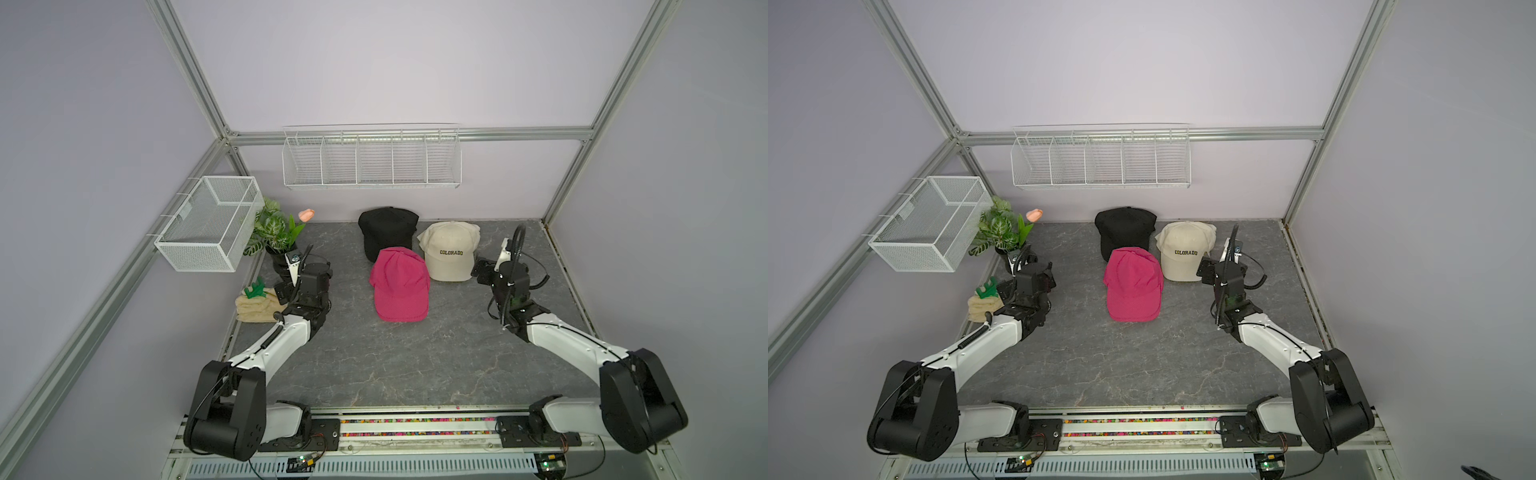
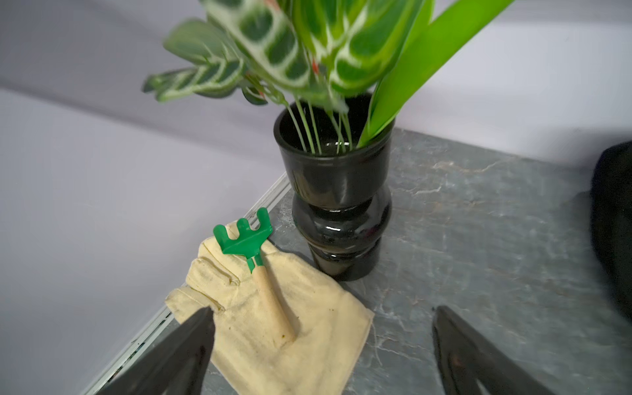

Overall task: Stack the baseball caps by color
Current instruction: Reset both arms

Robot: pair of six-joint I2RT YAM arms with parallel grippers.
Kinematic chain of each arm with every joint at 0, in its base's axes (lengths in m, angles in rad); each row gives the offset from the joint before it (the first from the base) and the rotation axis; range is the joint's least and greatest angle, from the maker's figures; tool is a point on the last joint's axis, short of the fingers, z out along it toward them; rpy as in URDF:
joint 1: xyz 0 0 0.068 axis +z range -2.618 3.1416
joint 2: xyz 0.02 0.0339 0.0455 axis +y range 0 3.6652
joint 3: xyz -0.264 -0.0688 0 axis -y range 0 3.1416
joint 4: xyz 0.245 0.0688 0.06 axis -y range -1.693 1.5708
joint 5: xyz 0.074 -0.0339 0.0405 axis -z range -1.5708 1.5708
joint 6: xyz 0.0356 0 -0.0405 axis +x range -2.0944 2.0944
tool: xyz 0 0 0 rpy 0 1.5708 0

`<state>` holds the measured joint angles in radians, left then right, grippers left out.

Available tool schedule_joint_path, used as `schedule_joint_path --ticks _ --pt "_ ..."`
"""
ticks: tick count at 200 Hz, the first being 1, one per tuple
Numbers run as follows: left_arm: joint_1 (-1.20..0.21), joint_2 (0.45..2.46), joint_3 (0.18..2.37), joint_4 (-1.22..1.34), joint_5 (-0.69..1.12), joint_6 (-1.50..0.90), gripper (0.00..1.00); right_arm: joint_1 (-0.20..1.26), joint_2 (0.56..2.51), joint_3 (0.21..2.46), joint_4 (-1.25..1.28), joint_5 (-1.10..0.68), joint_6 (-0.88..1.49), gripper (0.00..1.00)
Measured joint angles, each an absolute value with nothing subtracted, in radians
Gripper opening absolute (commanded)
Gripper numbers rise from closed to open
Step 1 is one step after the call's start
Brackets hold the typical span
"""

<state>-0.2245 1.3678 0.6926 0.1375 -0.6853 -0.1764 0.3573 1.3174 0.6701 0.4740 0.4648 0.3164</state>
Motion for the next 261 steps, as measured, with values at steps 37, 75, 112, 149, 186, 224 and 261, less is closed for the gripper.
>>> schedule_joint_path --ticks 37,75,112,149,186,224,261 --pt "-0.183 1.527 0.693 0.193 -0.481 -0.068 0.99 0.337 1.298 0.635 0.481 0.495 0.296 0.89" --pt "-0.143 1.541 0.632 0.359 -0.358 -0.006 0.99 0.324 1.280 0.599 0.492 0.526 0.267 0.89" --pt "-0.094 1.490 0.509 0.530 -0.255 -0.002 0.99 0.296 1.215 0.527 0.507 0.543 0.189 0.89" --pt "-0.059 1.500 0.429 0.659 -0.208 -0.012 0.99 0.241 1.123 0.472 0.508 0.559 0.092 0.89" --pt "-0.059 1.502 0.426 0.730 -0.292 -0.054 0.99 0.118 1.128 0.382 0.534 0.488 0.003 0.89" --pt "-0.059 1.502 0.421 0.756 -0.327 -0.074 0.99 0.044 1.272 0.324 0.609 0.335 -0.001 0.89" --pt "-0.059 1.502 0.421 0.759 -0.338 -0.075 0.99 0.034 1.454 0.351 0.762 0.200 -0.028 0.89"
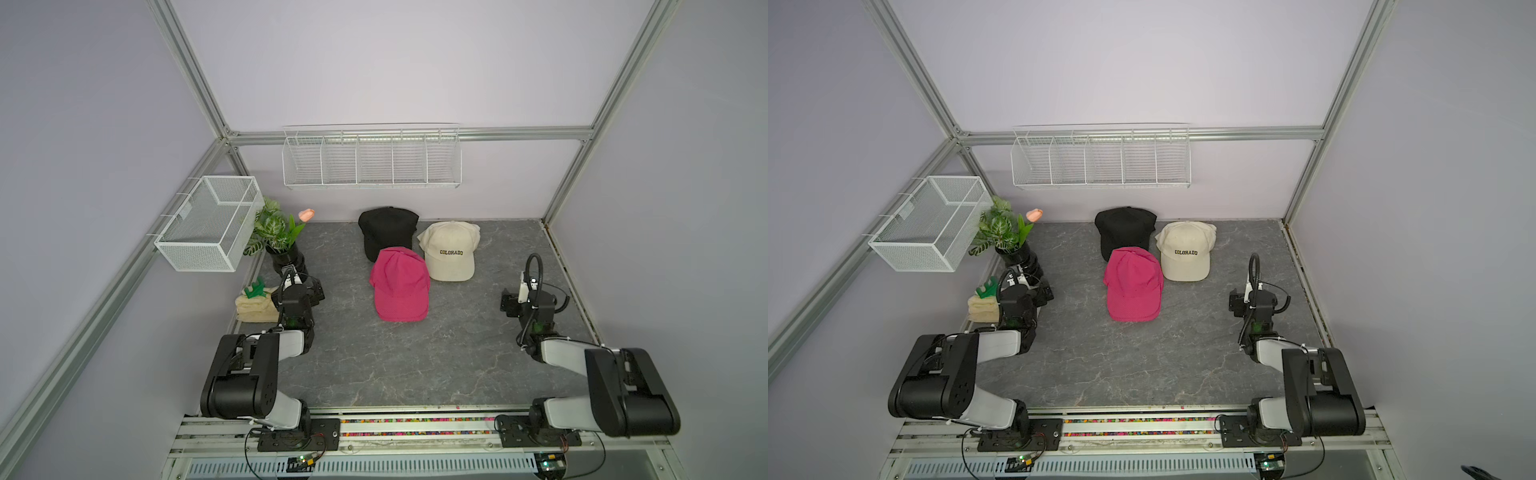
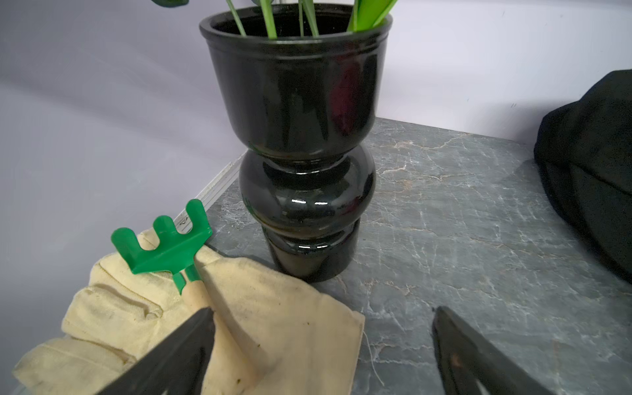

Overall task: Stack the baseball caps by color
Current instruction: Reset both arms

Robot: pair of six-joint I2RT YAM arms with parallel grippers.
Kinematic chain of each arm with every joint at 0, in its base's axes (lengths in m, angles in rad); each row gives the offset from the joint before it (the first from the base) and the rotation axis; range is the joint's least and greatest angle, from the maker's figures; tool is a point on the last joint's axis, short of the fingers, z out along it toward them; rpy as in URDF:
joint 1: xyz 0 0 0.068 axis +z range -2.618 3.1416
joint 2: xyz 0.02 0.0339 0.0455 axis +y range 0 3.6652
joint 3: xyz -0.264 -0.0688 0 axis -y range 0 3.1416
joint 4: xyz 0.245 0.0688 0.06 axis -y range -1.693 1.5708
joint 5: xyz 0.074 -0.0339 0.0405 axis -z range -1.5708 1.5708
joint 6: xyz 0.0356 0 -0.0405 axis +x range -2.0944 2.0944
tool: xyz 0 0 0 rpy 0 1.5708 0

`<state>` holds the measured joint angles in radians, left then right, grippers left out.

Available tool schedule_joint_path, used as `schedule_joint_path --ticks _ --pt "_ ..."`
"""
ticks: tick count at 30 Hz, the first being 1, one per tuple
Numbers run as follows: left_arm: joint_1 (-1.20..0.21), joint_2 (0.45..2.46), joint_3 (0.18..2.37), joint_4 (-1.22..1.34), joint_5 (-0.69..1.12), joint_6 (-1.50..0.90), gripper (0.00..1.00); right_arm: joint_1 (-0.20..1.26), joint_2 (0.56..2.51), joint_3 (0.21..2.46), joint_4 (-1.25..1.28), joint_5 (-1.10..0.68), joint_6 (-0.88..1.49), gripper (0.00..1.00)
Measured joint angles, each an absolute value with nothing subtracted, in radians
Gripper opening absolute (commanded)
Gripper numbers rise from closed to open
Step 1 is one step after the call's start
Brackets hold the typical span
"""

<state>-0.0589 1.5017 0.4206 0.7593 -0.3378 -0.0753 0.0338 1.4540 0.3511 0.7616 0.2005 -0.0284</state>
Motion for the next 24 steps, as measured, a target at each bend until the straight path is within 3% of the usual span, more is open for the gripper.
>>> schedule_joint_path --ticks 4,24 --pt "-0.059 1.502 0.421 0.761 -0.342 -0.075 0.99 0.027 1.537 0.348 0.835 0.153 -0.035 0.89" --pt "-0.059 1.502 0.421 0.762 -0.344 -0.075 0.99 0.009 1.538 0.361 0.866 0.140 -0.030 0.89"
